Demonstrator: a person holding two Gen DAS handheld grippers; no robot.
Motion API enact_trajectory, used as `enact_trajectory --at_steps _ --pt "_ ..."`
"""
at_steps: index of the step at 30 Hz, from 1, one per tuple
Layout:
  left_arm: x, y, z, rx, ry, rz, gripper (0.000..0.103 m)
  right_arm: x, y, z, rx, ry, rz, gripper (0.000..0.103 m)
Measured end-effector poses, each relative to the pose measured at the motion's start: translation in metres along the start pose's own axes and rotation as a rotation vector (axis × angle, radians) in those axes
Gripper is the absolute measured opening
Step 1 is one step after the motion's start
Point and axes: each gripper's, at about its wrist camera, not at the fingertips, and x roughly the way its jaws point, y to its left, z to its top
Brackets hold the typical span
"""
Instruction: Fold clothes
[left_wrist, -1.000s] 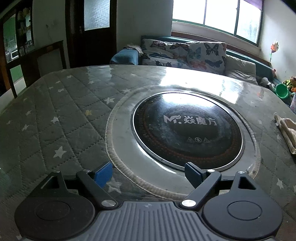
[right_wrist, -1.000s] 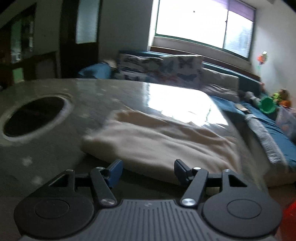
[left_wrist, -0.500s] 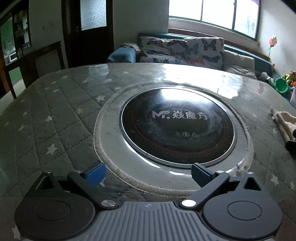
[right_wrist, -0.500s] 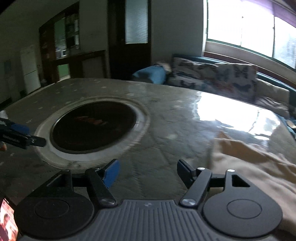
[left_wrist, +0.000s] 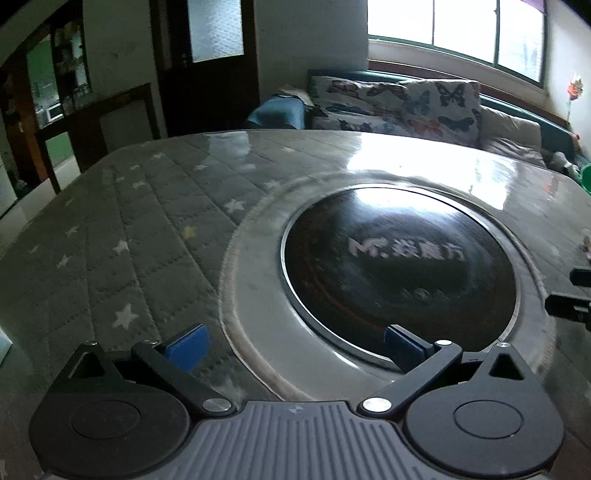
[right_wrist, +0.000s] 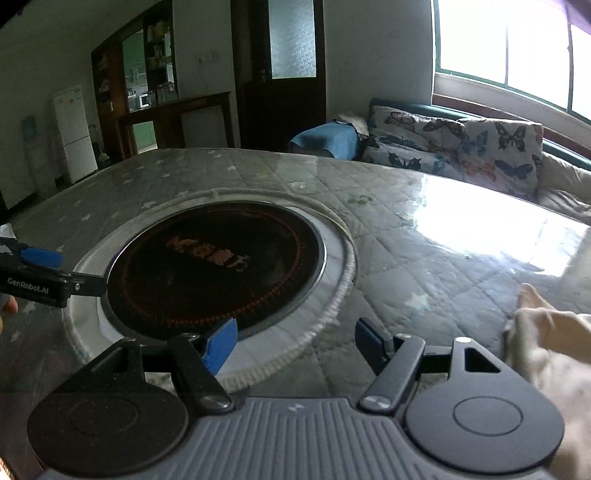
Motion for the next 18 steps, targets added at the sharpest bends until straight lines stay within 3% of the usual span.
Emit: enact_trajectory --at_steps 18 --pt "0.022 0.011 0.007 -0.029 -0.018 0.029 0.103 0.032 0.008 0.005 -0.004 -0.004 0.019 0.077"
